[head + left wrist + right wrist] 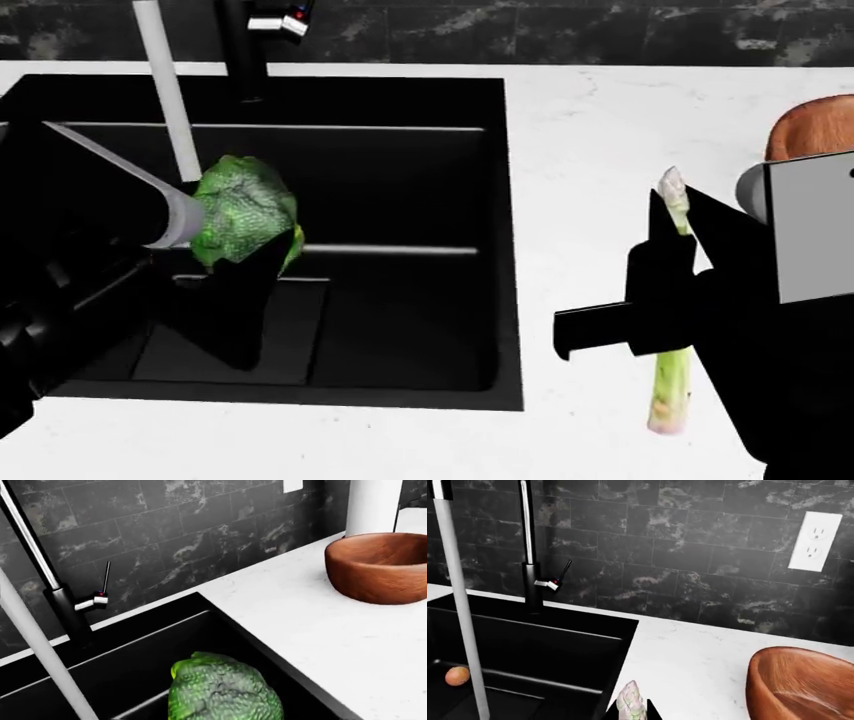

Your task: Pick the broccolis and asparaguss from the sink and place them in one bowl. Place the onion in the other bowl. Then turn off the sink faucet.

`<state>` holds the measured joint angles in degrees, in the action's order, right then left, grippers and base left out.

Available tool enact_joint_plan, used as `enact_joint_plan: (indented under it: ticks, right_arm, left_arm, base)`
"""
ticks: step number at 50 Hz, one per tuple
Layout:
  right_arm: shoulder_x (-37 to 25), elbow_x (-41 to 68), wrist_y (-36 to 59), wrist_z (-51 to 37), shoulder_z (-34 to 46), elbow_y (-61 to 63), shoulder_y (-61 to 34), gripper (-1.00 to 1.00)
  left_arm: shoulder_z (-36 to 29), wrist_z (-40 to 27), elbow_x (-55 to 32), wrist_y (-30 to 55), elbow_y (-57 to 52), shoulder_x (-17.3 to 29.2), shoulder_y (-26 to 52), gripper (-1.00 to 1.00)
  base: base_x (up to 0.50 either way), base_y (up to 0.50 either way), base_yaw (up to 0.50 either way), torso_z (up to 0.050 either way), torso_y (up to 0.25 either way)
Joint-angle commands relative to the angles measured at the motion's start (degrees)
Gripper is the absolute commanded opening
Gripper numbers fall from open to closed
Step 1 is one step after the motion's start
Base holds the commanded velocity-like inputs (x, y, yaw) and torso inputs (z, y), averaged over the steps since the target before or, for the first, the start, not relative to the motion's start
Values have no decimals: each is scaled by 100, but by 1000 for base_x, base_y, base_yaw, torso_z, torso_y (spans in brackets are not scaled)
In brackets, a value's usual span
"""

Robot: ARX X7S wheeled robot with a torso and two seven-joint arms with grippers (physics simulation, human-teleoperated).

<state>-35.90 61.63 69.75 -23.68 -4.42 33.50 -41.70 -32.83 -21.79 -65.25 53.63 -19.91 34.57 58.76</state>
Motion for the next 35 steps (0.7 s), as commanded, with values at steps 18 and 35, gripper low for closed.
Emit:
enact_joint_plan:
  ticks: [18,35]
  right_arm:
    - [-207,101,-70,-157,-297,118,219,-100]
    - [-565,-205,-185,-50,-188,86,225,-100]
  left_arm:
    - [9,-124,3,-90,105,-63,-6,-100]
    - [26,-104,8,-95,313,-100,109,-100]
  base:
    - [-274,-496,0,0,0]
    - [66,-494,0,0,0]
